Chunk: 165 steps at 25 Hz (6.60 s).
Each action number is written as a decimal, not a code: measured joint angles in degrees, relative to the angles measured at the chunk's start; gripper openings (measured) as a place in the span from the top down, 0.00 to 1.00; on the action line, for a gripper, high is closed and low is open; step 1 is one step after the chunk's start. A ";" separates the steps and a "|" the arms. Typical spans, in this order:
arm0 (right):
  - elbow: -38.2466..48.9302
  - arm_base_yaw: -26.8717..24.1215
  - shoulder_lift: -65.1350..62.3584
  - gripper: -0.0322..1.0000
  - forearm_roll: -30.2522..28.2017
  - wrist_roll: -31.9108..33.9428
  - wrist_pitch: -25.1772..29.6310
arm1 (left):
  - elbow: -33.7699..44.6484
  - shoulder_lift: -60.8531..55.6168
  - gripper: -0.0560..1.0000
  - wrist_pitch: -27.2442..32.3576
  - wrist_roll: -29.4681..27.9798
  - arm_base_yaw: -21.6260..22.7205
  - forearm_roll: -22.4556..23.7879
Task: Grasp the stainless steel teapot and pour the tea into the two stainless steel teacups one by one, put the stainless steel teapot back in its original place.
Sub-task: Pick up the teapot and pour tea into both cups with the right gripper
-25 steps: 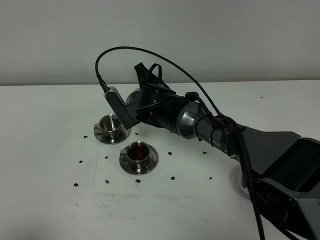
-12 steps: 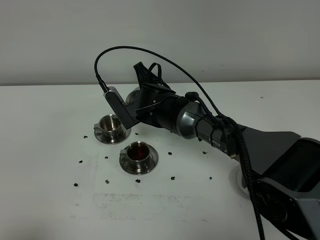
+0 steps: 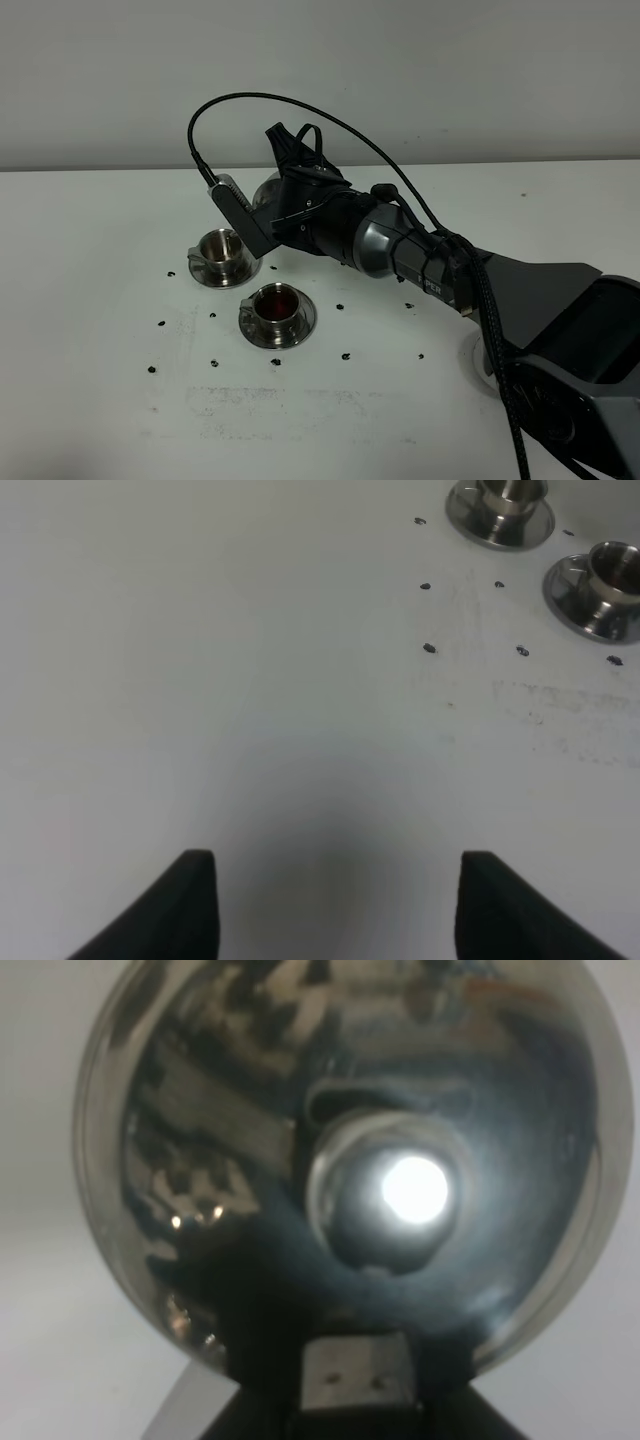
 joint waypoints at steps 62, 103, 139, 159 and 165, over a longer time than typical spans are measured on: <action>0.00 0.24 0.78 0.78 -4.23 -0.28 -0.91 | 0.00 0.00 0.47 0.00 0.00 0.00 0.00; 0.00 1.00 0.78 0.78 -6.74 -0.28 -0.96 | 0.00 0.00 0.47 0.00 0.00 0.00 0.00; 0.00 1.17 0.78 0.78 -10.66 -0.28 -1.18 | 0.00 0.00 0.47 0.00 0.00 0.00 0.00; 0.00 1.17 0.78 0.78 -12.18 -0.28 -1.18 | 0.00 0.00 0.47 0.00 0.00 0.00 0.00; 0.00 1.17 0.78 0.78 -13.41 -0.23 -1.19 | 0.00 0.00 0.47 0.00 0.00 0.00 0.00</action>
